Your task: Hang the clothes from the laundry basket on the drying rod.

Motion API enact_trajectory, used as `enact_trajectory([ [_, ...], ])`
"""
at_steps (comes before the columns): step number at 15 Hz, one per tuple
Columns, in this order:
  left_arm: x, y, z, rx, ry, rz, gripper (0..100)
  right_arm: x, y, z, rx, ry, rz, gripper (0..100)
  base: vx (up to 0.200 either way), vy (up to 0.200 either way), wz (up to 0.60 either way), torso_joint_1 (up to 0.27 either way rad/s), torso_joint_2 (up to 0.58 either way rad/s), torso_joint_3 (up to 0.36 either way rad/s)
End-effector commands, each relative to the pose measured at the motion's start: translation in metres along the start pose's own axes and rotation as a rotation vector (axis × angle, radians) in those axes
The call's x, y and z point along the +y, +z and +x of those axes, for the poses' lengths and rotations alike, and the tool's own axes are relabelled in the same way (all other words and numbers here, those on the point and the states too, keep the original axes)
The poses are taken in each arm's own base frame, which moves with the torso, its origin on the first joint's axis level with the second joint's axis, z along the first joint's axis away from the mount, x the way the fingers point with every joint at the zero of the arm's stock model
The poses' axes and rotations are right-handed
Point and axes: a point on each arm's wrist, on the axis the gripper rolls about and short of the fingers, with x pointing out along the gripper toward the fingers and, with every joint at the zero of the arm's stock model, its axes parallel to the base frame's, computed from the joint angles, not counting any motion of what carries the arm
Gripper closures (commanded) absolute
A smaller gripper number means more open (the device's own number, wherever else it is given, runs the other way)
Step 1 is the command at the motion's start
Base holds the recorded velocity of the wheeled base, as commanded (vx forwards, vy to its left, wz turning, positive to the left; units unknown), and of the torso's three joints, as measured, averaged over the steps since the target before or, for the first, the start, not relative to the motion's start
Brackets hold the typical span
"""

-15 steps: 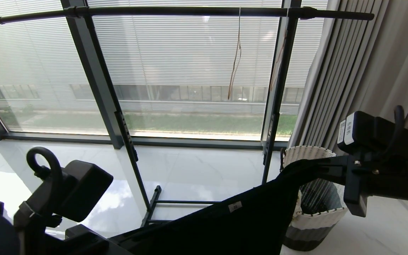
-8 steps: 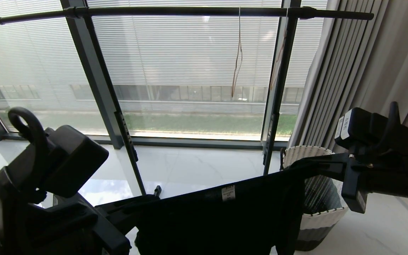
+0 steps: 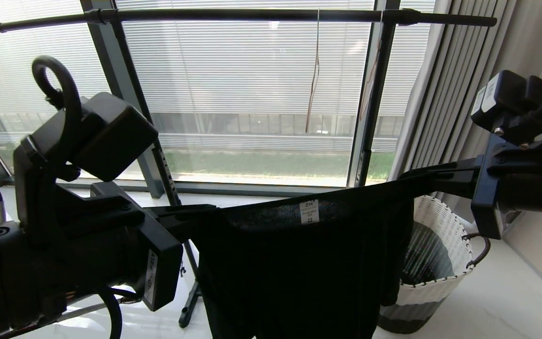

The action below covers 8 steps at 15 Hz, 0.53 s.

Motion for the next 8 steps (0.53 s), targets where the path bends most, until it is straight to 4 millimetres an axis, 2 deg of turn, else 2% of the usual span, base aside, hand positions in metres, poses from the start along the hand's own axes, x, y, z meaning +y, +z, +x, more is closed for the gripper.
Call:
enact_trajectory([
  [1,-0.001,0.004,0.010,0.010,0.001,0.008,100,-0.001,0.002,-0.004,-0.009,-0.006,-0.002,100,0.000,0.000,0.00,0.000,0.00,0.000],
  [4,-0.004,0.007,0.026,0.002,0.000,0.025,100,0.011,-0.011,-0.030,0.041,0.034,0.000,100,0.000,0.000,0.00,0.000,0.00,0.000],
  [6,-0.004,0.016,0.048,-0.078,-0.007,0.068,100,0.030,-0.016,-0.054,0.052,0.130,-0.031,100,0.000,0.000,0.00,0.000,0.00,0.000],
  [8,-0.004,0.025,0.060,-0.122,-0.061,0.112,100,0.045,-0.016,-0.062,0.052,0.215,-0.067,100,0.000,0.000,0.00,0.000,0.00,0.000],
])
